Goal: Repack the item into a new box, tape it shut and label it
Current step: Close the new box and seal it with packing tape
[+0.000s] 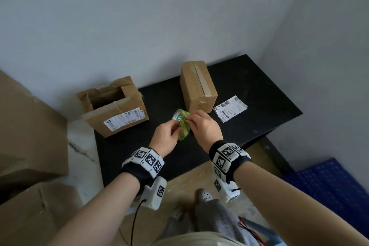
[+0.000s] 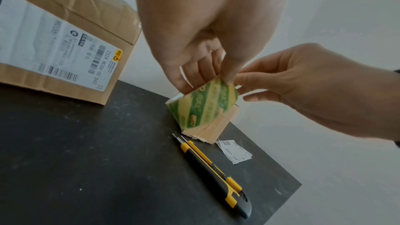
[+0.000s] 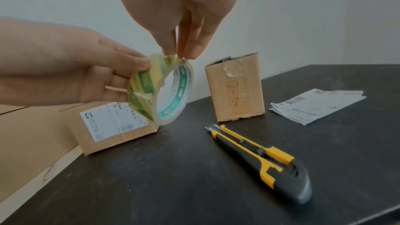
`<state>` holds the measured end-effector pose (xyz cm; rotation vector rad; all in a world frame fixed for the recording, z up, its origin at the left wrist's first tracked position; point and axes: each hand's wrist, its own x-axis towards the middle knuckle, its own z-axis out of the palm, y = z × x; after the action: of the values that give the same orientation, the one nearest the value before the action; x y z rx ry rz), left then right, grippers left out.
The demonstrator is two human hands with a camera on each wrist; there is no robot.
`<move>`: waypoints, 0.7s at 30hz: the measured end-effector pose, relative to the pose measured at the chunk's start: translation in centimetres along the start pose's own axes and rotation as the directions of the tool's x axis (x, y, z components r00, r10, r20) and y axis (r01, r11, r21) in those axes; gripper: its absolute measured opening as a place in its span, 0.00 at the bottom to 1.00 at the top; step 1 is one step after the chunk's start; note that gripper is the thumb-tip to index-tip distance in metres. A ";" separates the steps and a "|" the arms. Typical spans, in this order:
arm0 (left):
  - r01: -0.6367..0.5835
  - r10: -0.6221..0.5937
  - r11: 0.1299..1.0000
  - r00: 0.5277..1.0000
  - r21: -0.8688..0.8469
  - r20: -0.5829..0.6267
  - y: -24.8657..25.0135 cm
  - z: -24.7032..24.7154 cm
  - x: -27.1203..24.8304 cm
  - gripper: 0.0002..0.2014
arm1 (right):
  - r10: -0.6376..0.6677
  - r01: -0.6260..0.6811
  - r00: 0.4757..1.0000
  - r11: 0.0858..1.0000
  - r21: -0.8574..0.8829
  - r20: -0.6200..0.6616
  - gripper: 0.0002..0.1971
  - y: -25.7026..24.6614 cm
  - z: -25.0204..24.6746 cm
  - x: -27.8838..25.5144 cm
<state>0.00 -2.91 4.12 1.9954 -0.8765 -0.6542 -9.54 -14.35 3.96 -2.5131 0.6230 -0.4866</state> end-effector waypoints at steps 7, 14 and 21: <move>0.027 -0.013 0.998 0.973 -0.057 0.232 0.5 -0.5 0.0 0.08 | 0.167 -0.168 0.986 0.982 0.084 0.020 0.07 -0.7 -1.8 0.7; 0.226 -0.253 0.957 0.956 0.183 0.145 -2.3 -1.8 1.3 0.17 | 0.519 -0.437 0.853 0.775 0.456 -0.065 0.06 0.3 -5.7 3.7; 0.278 -0.246 0.950 0.946 -0.140 0.212 -2.9 -2.3 1.3 0.12 | 0.373 -0.405 0.913 0.787 0.465 0.164 0.06 2.5 -8.4 6.4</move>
<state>3.44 -1.66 2.64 1.9339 -0.6447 -1.0539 -8.78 -22.77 10.76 -1.8448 0.8488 -0.3511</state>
